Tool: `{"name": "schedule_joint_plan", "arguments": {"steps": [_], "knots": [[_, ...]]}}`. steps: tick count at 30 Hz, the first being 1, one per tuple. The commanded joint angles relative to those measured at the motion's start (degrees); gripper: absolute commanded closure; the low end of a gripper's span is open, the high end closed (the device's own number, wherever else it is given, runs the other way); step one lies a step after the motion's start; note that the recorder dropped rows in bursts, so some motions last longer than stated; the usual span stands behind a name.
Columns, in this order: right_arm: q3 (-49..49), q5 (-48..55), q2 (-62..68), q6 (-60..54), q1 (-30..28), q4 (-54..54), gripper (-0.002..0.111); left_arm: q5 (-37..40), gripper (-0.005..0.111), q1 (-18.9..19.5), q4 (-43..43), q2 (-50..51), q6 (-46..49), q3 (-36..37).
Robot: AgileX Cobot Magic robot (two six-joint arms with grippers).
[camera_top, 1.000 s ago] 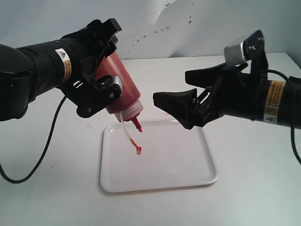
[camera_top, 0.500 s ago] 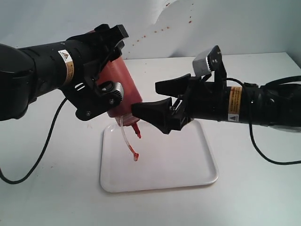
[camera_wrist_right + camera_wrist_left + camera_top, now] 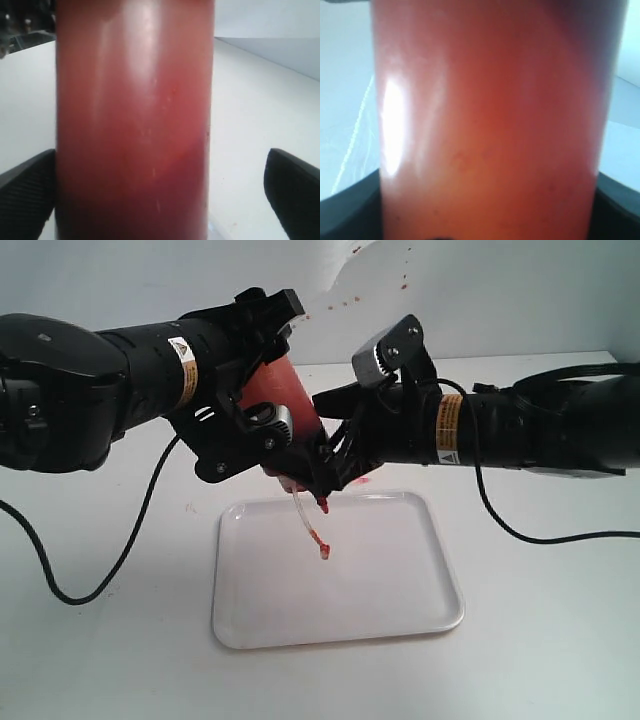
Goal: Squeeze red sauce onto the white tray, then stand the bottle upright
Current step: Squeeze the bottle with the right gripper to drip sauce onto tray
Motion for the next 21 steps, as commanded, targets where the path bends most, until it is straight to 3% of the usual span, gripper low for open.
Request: {"name": "schedule_joint_plan", "arguments": {"steps": [1, 4, 6, 9, 13, 21], "knots": [[-3.03, 0.34, 0.61, 1.01, 0.32, 0.20, 0.003, -1.96, 0.107, -0.72, -0.17, -0.51, -0.34, -0.76], [-3.17, 0.21, 0.75, 1.65, 0.32, 0.31, 0.008, -1.79, 0.107, -0.72, -0.17, -0.51, -0.34, -0.76], [-3.17, 0.21, 0.75, 1.65, 0.32, 0.19, 0.021, -1.79, 0.107, -0.72, -0.17, -0.51, -0.34, -0.76], [-3.17, 0.21, 0.75, 1.65, 0.32, 0.19, 0.053, -1.79, 0.107, -0.72, -0.17, -0.51, -0.34, -0.76], [-3.17, 0.21, 0.75, 1.54, 0.32, -0.18, 0.108, -1.69, 0.107, -0.72, -0.17, -0.51, -0.34, -0.76], [-3.17, 0.21, 0.75, 1.78, 0.32, -0.18, 0.107, -1.58, 0.107, -0.72, -0.17, -0.51, -0.34, -0.76]]}}
